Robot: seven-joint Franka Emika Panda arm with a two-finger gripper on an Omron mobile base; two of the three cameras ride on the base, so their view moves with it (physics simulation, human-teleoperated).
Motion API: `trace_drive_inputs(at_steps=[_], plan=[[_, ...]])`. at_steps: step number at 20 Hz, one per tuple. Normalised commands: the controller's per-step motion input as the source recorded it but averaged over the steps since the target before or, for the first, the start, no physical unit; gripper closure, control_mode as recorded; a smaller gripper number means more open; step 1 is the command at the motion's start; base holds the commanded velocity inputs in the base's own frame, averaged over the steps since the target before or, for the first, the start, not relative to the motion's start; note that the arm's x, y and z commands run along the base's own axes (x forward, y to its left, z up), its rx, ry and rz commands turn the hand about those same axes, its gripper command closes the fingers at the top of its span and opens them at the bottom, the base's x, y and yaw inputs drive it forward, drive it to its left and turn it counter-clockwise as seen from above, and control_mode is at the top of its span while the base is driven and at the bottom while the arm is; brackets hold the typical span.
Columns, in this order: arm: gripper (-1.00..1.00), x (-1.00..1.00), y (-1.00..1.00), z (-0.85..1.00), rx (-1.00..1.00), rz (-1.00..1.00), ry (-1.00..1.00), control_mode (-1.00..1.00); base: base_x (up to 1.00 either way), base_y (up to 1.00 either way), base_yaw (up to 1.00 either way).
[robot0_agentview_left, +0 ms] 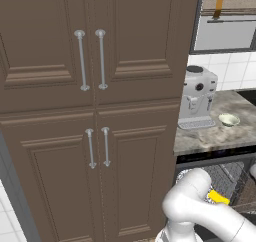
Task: Pick up the cup and bowl from the counter, place them in the dishwasher, and close the dishwasher door.
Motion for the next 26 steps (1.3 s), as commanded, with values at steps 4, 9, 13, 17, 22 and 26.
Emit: trace_drive_inputs(at_steps=[4, 9, 13, 17, 22, 26], plan=[[-1.0, 0.0, 0.0, 0.67, 0.0, 0.0, -0.04, -1.0, 0.0, 0.0, 0.0], [-1.0, 0.0, 0.0, 0.6, 0.0, 0.0, -0.02, -1.0, 0.0, 0.0, 0.0], [-1.0, 0.03, 0.0, 0.45, 0.0, 0.0, 0.0, -1.0, 0.0, 0.0, 0.0], [-1.0, 0.04, 0.02, 0.38, 0.0, 0.0, 0.0, -1.0, 0.0, 0.0, 0.0], [-1.0, 0.0, 0.03, 0.44, 0.0, 0.0, 0.0, -1.0, 0.0, 0.0, 0.0], [-1.0, 0.0, 0.08, 0.48, 0.0, 0.0, 0.0, -1.0, 0.0, 0.0, 0.0]])
